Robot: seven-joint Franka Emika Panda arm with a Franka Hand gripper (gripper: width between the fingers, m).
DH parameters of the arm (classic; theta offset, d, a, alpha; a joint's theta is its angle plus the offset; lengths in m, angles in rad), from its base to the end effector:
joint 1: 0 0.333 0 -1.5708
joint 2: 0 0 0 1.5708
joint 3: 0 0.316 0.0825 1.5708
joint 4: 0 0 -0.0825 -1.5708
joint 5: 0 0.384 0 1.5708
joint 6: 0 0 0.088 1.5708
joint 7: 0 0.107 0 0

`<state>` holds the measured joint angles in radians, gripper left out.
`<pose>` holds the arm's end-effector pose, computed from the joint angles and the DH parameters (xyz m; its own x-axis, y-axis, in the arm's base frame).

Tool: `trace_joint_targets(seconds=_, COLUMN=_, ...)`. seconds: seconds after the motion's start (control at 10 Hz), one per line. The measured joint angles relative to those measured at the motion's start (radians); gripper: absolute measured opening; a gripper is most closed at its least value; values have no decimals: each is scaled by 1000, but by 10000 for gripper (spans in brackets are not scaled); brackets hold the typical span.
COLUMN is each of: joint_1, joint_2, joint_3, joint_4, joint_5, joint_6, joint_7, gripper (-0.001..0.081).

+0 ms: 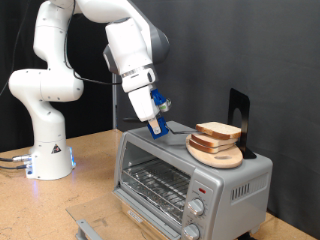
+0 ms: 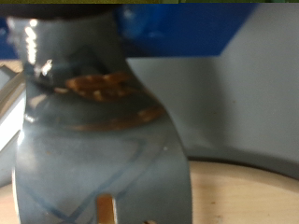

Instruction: Make a piece of toast with the oven

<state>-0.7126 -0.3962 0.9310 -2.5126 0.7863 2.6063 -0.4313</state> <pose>0.4568 0.0894 0.4012 0.9094 0.0268 0.4151 0.0913 -0.9865 -0.1362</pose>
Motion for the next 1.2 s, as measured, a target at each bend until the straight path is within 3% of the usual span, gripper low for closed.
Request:
trace_joint_targets(seconds=0.4, joint_1=0, joint_2=2, joint_3=0, joint_4=1, joint_5=-5, joint_6=-4, joint_7=-20, gripper=269)
trace_joint_targets(seconds=0.9, joint_1=-75, joint_2=-2, joint_3=16, joint_4=112, joint_5=-170, joint_6=-314, joint_7=256, gripper=269)
trace_joint_targets(seconds=1.2, joint_1=-106, joint_2=15, joint_3=33, joint_4=180, joint_5=-196, joint_6=-376, joint_7=337, gripper=269)
